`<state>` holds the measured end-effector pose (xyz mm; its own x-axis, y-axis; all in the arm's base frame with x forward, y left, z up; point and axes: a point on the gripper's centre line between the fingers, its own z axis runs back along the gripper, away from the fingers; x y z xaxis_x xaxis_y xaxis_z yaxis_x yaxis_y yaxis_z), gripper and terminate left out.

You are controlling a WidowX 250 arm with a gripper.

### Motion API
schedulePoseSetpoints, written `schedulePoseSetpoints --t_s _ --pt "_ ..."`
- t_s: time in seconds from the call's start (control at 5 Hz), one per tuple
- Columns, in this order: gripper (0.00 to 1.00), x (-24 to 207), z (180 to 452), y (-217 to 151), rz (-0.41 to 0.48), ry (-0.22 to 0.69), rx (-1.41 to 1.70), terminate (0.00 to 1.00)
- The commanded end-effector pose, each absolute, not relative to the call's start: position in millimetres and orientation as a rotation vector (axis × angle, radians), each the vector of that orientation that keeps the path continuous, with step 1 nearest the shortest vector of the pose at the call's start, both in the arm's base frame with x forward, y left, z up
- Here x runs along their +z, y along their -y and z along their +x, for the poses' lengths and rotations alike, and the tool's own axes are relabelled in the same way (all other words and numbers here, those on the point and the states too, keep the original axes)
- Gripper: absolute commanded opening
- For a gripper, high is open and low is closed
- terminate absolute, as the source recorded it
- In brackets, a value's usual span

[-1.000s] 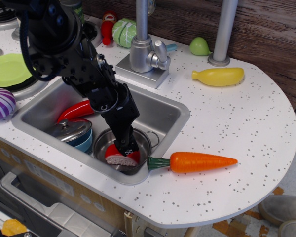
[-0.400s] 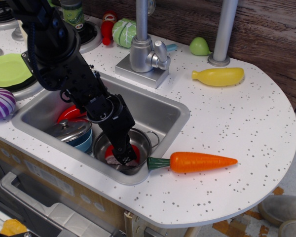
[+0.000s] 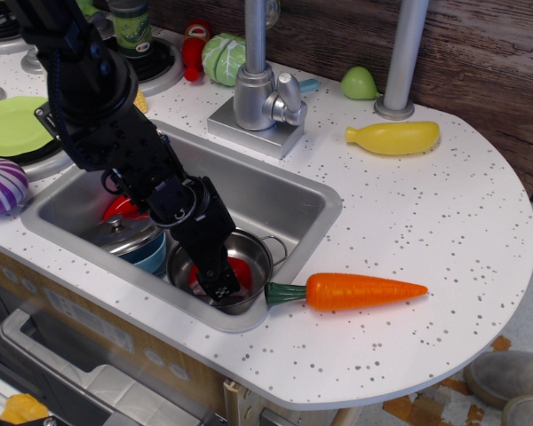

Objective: Take sushi out of pan

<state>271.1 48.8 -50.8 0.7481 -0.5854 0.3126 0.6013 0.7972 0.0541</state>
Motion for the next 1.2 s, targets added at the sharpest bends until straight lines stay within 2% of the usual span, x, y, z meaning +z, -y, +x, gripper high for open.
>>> schedulePoseSetpoints --t_s 0.0,0.2,0.4,0.6,0.8,1.0 --pt "0.00 -44 277 -53 -0.057 0.335 -0.612 0.00" --pt "0.00 -44 277 -53 -0.055 0.335 -0.587 0.00" --pt "0.00 -45 276 -54 -0.049 0.293 -0.575 0.00" --pt "0.00 5 273 -58 0.001 0.230 -0.516 0.00" --pt "0.00 54 266 -50 -0.002 0.180 -0.446 0.00" --pt "0.00 88 253 -46 -0.004 0.133 -0.384 0.00"
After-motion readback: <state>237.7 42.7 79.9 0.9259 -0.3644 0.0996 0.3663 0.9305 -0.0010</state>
